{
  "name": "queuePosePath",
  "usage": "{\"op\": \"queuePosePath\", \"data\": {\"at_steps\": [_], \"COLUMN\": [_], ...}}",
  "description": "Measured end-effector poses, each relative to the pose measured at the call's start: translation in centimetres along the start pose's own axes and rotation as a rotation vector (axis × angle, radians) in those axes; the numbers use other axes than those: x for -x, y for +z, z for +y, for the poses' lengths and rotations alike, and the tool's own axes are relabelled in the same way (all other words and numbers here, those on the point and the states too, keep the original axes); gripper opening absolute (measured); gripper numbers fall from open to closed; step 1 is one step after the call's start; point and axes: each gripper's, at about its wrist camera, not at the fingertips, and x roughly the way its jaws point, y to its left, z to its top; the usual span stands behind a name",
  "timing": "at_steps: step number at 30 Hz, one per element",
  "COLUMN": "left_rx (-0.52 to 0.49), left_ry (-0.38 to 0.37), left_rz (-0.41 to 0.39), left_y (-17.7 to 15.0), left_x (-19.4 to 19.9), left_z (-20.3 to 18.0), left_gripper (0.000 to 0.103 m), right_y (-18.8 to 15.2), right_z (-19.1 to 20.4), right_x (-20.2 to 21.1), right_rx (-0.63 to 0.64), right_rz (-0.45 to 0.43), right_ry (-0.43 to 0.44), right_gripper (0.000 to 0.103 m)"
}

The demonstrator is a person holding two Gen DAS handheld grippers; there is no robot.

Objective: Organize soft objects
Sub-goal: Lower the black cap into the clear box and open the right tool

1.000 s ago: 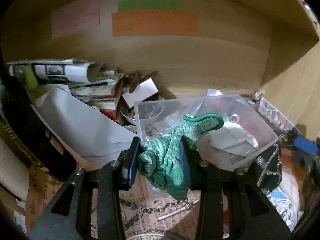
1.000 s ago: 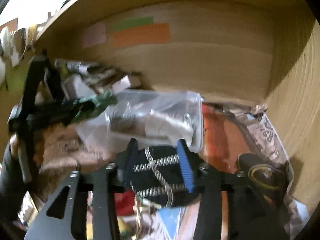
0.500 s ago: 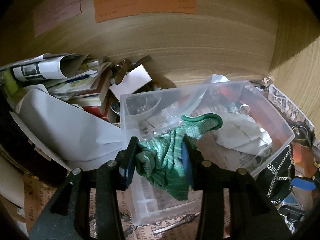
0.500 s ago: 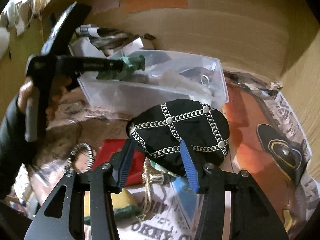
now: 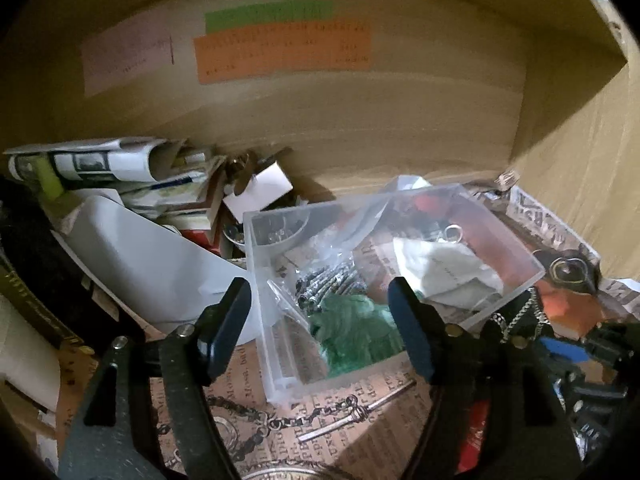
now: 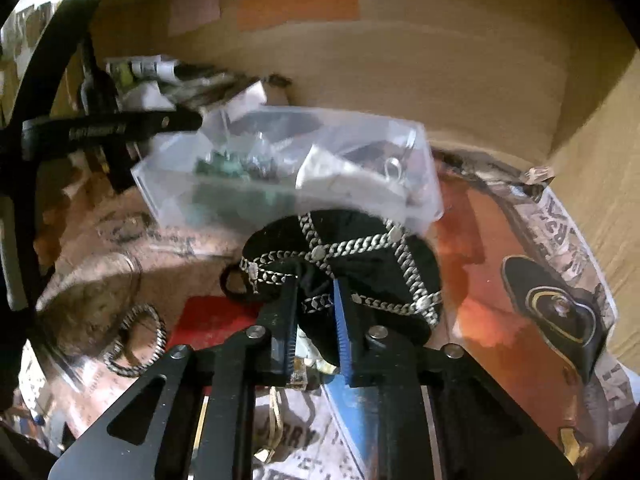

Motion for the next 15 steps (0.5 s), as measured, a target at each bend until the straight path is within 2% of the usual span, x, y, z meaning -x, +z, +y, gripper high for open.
{"op": "queuePosePath", "data": {"at_steps": [3, 7, 15], "left_rx": [-0.007, -0.001, 0.003], "left_ry": [-0.005, -0.018, -0.032], "left_rz": [-0.02, -0.031, -0.033], "left_y": [-0.1, -0.7, -2.1], "left_x": [1.3, 2.4, 4.0], "left_z": [0.1, 0.4, 1.1], "left_gripper": [0.072, 0.081, 0.081], "right_y": [0.8, 2.2, 5.7], "right_z": [-0.3, -0.6, -0.6], "right_x": [1.7, 4.5, 7.5], "right_rx": [-0.014, -0.019, -0.007], "right_rz": [-0.054, -0.149, -0.299], "right_ry": [-0.005, -0.025, -0.055], "right_gripper": [0.014, 0.014, 0.013]}}
